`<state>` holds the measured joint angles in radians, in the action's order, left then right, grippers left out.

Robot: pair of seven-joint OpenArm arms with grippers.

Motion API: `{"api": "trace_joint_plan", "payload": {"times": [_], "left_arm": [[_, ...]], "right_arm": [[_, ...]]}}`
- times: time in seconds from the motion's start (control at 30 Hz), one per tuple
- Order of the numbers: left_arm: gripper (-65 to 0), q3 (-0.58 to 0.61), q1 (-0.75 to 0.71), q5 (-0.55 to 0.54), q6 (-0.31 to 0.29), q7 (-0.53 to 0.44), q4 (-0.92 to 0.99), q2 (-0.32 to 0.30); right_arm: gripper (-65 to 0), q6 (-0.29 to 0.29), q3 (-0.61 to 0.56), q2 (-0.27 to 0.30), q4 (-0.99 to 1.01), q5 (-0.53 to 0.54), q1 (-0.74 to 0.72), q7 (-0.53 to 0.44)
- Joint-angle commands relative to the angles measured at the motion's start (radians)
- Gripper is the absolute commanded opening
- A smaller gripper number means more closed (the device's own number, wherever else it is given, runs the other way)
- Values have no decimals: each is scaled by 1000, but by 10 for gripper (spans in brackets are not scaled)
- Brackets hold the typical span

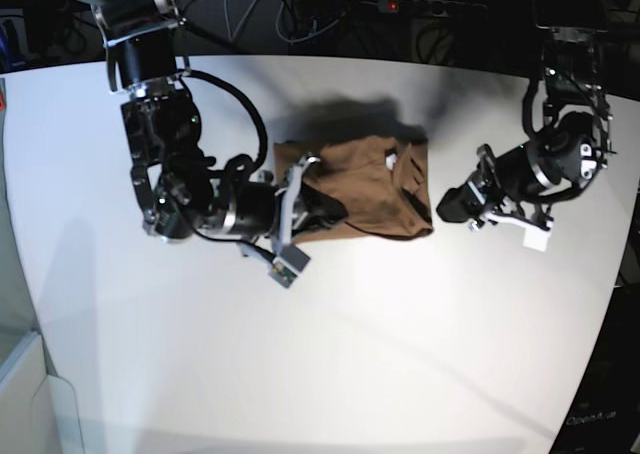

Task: Fold the T-shirt properly
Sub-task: 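Open both grippers and pull them away from the folded bundle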

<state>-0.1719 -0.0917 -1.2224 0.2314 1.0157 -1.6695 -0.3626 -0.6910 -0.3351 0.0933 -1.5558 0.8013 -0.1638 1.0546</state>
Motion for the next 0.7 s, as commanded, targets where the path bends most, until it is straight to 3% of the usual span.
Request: {"api": "trace_joint_plan", "payload": {"times": [0.0,0.13,0.23,0.33,0.5,0.67], "left_arm": [[-630,-4,16,-32,-11,7,-33,-17],[-628,-31,20,-83,-23,33,-117,-43],[-628,-85,20,-113,-106,33,-122,-45],[-628,-111,14,-127,-137,35,-88,-43],[-628,2,20,-118,-143,101,-33,-28],[-628,137,51,-118,-143,102,-37,-20]], "right_arm": [[-641,-7,3,12,-16,23,-21,-21],[-641,-7,4,53,-16,23,-21,-27],[-641,-7,4,85,-16,23,-26,-26],[-641,-7,3,116,-16,23,-32,-26],[-641,-7,3,191,-16,23,-73,-20],[-641,-7,3,240,-16,23,-105,-18]]}}
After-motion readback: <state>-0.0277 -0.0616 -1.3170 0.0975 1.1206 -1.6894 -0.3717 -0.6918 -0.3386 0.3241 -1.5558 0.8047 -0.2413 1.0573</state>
